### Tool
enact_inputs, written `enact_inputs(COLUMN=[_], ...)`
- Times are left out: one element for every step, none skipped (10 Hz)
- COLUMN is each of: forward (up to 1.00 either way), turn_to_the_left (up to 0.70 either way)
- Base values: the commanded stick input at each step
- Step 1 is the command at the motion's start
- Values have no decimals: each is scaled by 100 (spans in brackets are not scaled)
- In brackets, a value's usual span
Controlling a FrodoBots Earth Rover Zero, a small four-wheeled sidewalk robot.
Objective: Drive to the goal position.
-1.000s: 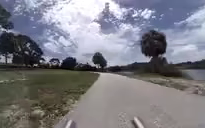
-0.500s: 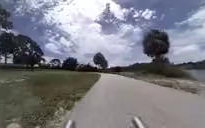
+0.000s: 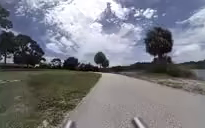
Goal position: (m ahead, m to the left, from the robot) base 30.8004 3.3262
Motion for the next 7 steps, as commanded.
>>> enact_inputs(forward=[85, 85, 85, 85, 85, 85, 85], turn_to_the_left=[0, 0, 0, 0, 0, 0, 0])
